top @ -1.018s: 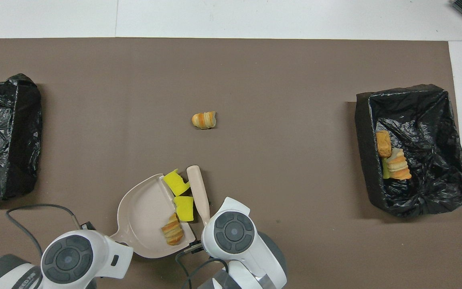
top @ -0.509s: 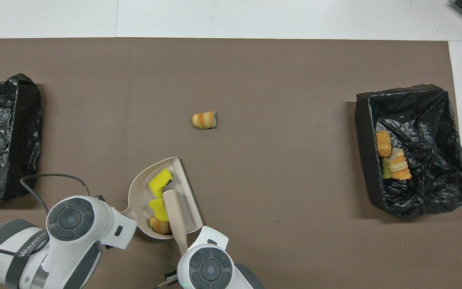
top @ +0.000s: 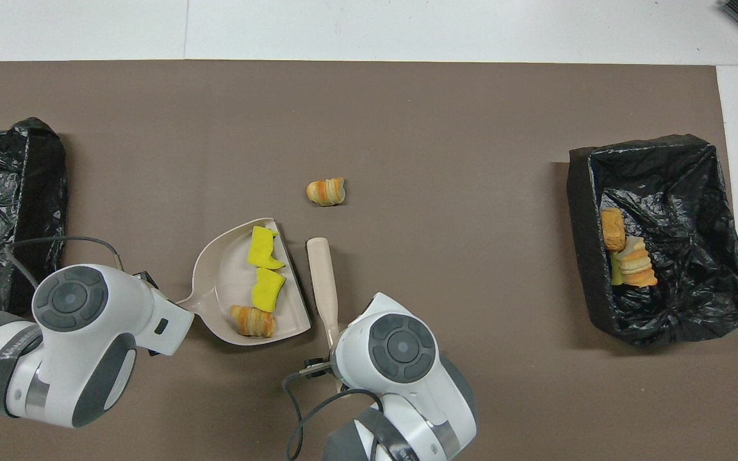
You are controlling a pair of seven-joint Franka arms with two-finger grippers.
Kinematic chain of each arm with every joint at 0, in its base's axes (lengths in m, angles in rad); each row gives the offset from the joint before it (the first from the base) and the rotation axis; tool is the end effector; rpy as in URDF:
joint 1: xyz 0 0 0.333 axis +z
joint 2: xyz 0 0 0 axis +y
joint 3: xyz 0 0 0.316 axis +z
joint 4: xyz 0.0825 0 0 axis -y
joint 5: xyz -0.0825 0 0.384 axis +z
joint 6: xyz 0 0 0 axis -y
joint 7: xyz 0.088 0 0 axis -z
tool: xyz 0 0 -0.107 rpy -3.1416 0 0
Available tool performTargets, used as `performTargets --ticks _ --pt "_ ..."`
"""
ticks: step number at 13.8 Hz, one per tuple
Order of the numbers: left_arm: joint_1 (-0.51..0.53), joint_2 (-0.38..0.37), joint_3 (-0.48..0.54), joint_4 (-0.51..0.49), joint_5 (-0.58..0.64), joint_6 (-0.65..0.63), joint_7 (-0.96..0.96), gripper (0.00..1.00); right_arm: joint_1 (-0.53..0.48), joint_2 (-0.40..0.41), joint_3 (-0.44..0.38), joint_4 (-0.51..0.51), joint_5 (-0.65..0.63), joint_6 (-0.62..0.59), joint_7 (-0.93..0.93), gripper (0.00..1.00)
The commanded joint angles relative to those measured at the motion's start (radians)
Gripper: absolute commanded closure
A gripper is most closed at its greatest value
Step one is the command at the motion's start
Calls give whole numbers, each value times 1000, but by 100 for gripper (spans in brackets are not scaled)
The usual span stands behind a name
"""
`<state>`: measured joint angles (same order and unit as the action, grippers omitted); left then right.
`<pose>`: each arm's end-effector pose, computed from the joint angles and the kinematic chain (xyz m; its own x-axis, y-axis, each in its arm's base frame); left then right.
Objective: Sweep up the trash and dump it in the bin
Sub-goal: 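Move the brush with the right gripper behind the remaining bread chunk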
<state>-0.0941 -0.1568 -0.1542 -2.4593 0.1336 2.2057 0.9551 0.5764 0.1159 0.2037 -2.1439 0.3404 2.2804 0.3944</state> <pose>0.4379 -0.1058 0.3473 0.2771 -0.9474 -0.1604 -0.9590 -0.2830 0.0143 0.3922 0.3975 0.3543 0.9771 0.1769 -0.1178 0.1425 -0.9565 -0.2544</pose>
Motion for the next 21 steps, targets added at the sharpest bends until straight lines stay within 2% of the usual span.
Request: performTargets --ticks 1,3,6,8,11,14,16,18,21 --pt "17 56 -4 75 -9 2 13 100 -26 30 11 36 -47 -7 -14 100" --pt "19 97 -4 143 -9 -12 10 100 -93 60 11 70 -134 -9 -14 100" --pt "20 170 -2 270 0 -98 10 100 -179 131 11 194 -217 -67 -14 100" --pt "19 195 -2 287 1 -86 10 100 -237 192 16 295 -306 -100 -23 100" --pt "20 207 -2 309 3 -80 14 100 -296 275 16 401 -314 -128 -100 100" --pt "19 211 -2 309 3 -73 16 100 -277 359 16 496 -320 -173 -100 100" --pt "16 212 -2 312 3 -75 14 100 -271 373 17 510 -307 -162 -83 100" --pt "20 223 -2 356 20 -112 14 100 -251 370 19 497 -302 -162 -80 100" --pt "-9 333 -1 514 95 -269 -16 100 -211 346 19 464 -302 -165 -78 100"
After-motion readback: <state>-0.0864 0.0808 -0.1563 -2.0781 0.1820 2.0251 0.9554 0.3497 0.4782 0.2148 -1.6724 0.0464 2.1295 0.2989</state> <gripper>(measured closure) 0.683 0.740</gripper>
